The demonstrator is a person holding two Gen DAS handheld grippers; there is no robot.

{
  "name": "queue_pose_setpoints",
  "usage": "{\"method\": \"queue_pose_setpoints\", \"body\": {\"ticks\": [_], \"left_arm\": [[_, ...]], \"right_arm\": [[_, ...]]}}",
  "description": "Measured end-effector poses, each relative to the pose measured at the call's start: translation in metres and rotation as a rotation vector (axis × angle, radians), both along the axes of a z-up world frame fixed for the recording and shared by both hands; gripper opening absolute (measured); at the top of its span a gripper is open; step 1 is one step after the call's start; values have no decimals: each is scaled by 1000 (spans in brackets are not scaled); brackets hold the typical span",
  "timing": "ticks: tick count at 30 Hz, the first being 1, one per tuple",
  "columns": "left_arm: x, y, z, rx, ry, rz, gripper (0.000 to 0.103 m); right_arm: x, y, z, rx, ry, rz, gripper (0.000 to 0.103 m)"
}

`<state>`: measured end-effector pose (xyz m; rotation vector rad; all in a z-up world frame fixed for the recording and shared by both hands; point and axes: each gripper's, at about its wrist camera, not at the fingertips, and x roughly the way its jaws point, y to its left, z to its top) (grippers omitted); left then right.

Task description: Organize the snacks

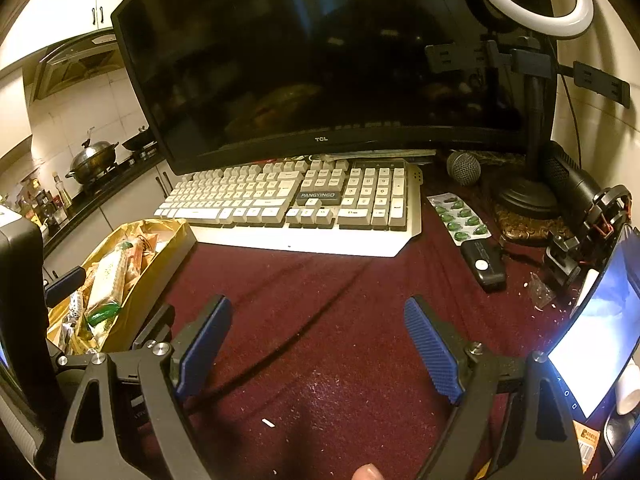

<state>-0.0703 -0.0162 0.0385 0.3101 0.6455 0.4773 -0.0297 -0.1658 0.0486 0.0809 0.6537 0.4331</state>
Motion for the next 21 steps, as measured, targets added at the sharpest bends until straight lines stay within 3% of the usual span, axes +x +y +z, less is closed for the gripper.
{"method": "queue_pose_setpoints", "body": {"ticks": [21], "left_arm": [[0, 5, -5, -34, 39, -20, 102]], "right_arm": [[-1, 3, -2, -28, -4, -10, 87]]}}
